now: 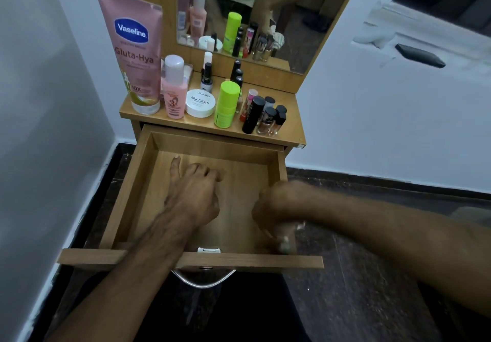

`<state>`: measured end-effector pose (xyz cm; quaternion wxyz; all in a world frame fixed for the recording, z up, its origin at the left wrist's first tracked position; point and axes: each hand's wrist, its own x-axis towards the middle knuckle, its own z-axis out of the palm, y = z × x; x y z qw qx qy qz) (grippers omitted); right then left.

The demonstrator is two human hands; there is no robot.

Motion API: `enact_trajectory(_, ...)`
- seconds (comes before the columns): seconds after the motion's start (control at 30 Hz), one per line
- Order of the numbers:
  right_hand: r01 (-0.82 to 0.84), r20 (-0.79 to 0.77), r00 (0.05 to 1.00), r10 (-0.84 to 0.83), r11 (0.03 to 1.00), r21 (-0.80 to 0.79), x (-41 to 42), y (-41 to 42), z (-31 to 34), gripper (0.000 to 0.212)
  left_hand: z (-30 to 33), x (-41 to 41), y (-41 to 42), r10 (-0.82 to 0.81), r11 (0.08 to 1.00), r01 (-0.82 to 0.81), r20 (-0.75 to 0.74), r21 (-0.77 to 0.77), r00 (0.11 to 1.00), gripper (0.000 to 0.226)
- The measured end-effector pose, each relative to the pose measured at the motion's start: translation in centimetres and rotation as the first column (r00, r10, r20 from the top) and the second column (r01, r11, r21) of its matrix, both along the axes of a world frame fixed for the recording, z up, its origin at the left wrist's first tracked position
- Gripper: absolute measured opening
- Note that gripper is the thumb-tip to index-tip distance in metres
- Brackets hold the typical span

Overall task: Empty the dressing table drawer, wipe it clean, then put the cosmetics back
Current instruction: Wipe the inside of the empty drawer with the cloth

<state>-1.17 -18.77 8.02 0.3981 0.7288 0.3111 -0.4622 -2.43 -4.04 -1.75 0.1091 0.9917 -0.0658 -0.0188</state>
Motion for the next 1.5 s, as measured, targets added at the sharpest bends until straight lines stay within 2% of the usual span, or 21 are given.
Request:
enact_trajectory(0.07, 0.035, 0.013, 0.999, -0.034, 0.996, -0.084, 1.4, -0.8, 2.4, 0.020, 0.0, -0.1, 0.0, 0.005, 1.000, -0.005, 0.013, 0.001, 1.000, 0.048)
enact_trajectory(0.13, 0.029, 0.191, 0.981, -0.002, 0.989, -0.142, 2.7, -2.7, 4.4, 0.018, 0.1, -0.2, -0.1, 0.018, 1.000, -0.019, 0.025, 0.015, 1.000, 0.047)
enact_trajectory(0.17, 0.063, 0.314, 0.949, -0.029, 0.993, -0.097, 3.2, -3.9, 5.3, 0.017, 0.1, -0.2, -0.2, 0.027, 0.999, -0.028, 0.028, 0.026, 0.999, 0.048)
enact_trajectory(0.23, 0.095, 0.489, 0.857, -0.164, 0.982, 0.164, 4.2, -5.9, 5.9, 0.021, 0.3, -0.2, -0.3, 0.051, 0.997, -0.053, 0.042, 0.049, 0.998, 0.049)
enact_trajectory(0.3, 0.011, 0.561, 0.776, -0.289, 0.895, 0.446, 4.6, -6.2, 4.2, 0.031, 0.4, -0.2, -0.4, 0.078, 0.994, -0.080, 0.031, 0.069, 0.996, 0.050)
enact_trajectory(0.33, -0.059, 0.590, 0.745, -0.310, 0.851, 0.522, 4.5, -5.6, 2.7, 0.036, 0.5, -0.2, -0.4, 0.089, 0.993, -0.091, 0.023, 0.078, 0.996, 0.051)
enact_trajectory(0.4, -0.179, 0.655, 0.709, -0.262, 0.831, 0.526, 3.8, -3.4, -0.8, 0.038, 0.5, -0.2, -0.3, 0.109, 0.990, -0.110, 0.018, 0.093, 0.994, 0.050)
enact_trajectory(0.47, -0.263, 0.689, 0.714, -0.121, 0.867, 0.424, 3.5, -2.0, -4.5, 0.034, 0.6, -0.3, -0.1, 0.117, 0.988, -0.118, 0.012, 0.097, 0.993, 0.049)
enact_trajectory(0.57, -0.297, 0.705, 0.707, 0.048, 0.925, 0.235, 4.1, -1.8, -7.1, 0.032, 0.4, -0.4, -0.2, 0.088, 0.991, -0.089, 0.015, 0.100, 0.996, 0.051)
enact_trajectory(0.77, -0.158, 0.676, 0.717, 0.172, 0.984, -0.083, 5.0, 0.5, -8.2, 0.040, 0.3, -0.5, -0.2, 0.064, 0.994, -0.065, 0.019, 0.085, 0.998, 0.053)
enact_trajectory(0.9, -0.108, 0.555, 0.819, 0.147, 0.989, -0.103, 4.4, 2.0, -8.1, 0.041, 0.1, -0.4, 0.2, 0.093, 0.994, -0.094, 0.026, 0.062, 0.995, 0.053)
enact_trajectory(1.07, -0.032, 0.499, 0.864, 0.065, 0.997, -0.073, 2.4, 2.3, -7.2, 0.042, 0.2, -0.5, 0.7, 0.108, 0.993, -0.109, 0.016, 0.040, 0.994, 0.058)
enact_trajectory(1.17, -0.068, 0.451, 0.886, 0.108, 0.992, -0.103, 1.0, 2.2, -6.9, 0.041, 0.3, -0.6, 0.7, 0.123, 0.992, -0.124, 0.012, 0.033, 0.992, 0.061)
enact_trajectory(1.27, -0.019, 0.358, 0.932, 0.051, 0.996, -0.092, -0.4, 2.0, -5.7, 0.025, 0.4, -0.8, 0.6, 0.113, 0.992, -0.114, 0.020, 0.058, 0.993, 0.062)
enact_trajectory(1.33, 0.016, 0.291, 0.957, 0.002, 0.998, -0.061, -1.2, 1.7, -4.2, 0.029, 0.4, -1.0, 0.4, 0.087, 0.993, -0.090, 0.033, 0.076, 0.996, 0.061)
enact_trajectory(1.43, 0.045, 0.299, 0.954, -0.028, 0.998, -0.049, -2.2, 1.2, -1.5, 0.031, 0.5, -1.2, 0.1, 0.062, 0.994, -0.067, 0.050, 0.092, 0.997, 0.059)
enact_trajectory(1.5, 0.132, 0.393, 0.911, -0.127, 0.991, 0.014, -1.8, 0.3, 0.9, 0.029, 0.6, -1.3, -0.1, 0.057, 0.994, -0.062, 0.061, 0.091, 0.996, 0.058)
